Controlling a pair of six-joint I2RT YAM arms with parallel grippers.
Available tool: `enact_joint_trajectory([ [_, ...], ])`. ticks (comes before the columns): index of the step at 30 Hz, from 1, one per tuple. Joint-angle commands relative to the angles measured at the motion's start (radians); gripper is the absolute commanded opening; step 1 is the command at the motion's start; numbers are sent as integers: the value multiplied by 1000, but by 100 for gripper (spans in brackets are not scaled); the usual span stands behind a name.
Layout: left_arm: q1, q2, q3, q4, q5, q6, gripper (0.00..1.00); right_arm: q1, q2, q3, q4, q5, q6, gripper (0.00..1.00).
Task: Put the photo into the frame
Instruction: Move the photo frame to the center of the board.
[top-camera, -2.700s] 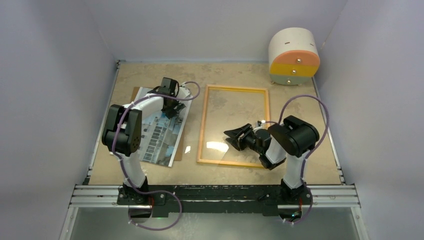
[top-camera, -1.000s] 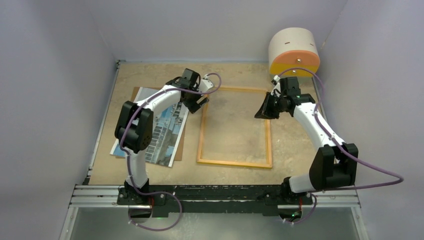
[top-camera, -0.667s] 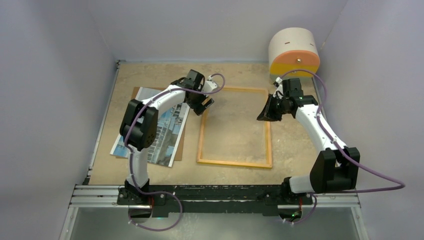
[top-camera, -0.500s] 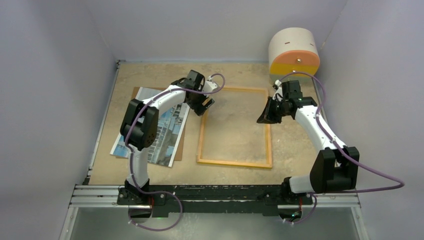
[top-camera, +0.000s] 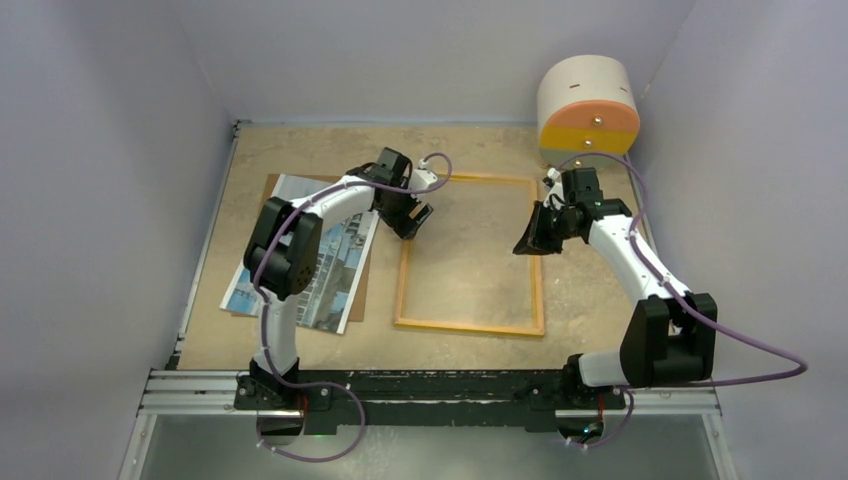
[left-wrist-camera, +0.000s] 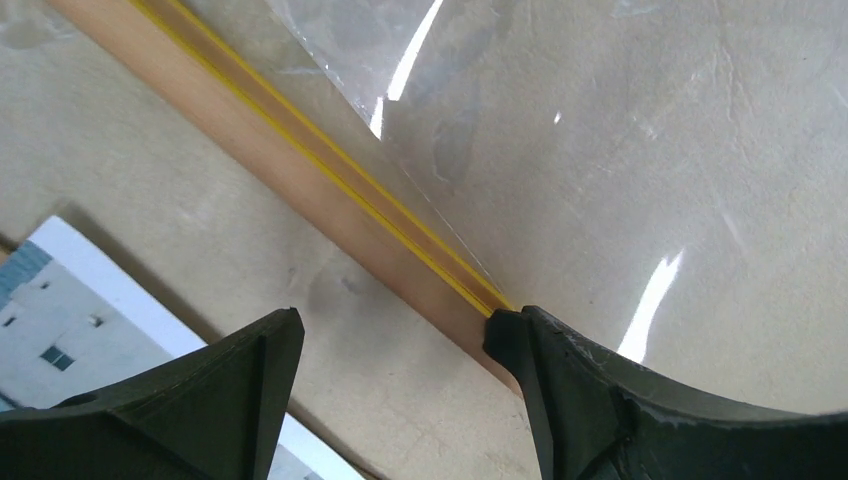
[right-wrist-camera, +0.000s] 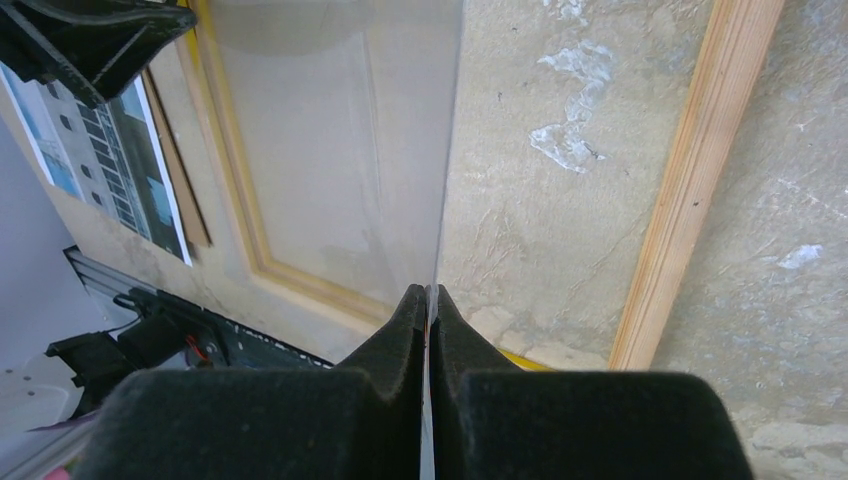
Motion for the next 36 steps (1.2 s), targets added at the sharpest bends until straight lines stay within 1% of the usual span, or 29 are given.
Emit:
enact_joint_trajectory([
  [1, -8, 36, -56, 35, -73, 13, 79, -2, -34, -17, 0, 3, -24, 0],
  [8, 7, -11, -153, 65, -170, 63, 78, 16, -31, -80, 91, -55, 38, 0],
  [12, 48, -59, -220, 74, -187, 89, 79, 85, -15, -104, 171, -61, 95, 0],
  [15, 95, -101, -275, 79, -187, 104, 79, 154, 24, -104, 237, -60, 138, 0],
  [17, 128, -129, -312, 86, -212, 123, 79, 194, 52, -105, 289, -66, 172, 0],
  [21, 197, -172, -368, 92, -217, 156, 79, 247, 112, -92, 376, -71, 228, 0],
  [26, 215, -219, -415, 102, -226, 186, 79, 299, 172, -57, 437, -67, 268, 0],
  [30, 214, -242, -389, 70, -196, 177, 81, 309, 184, -32, 445, -77, 267, 0],
  [32, 214, -260, -340, 33, -137, 159, 82, 309, 172, -11, 412, -73, 245, 0],
  [36, 230, -309, -228, -24, -82, 135, 84, 309, 134, 29, 363, -90, 213, 0],
])
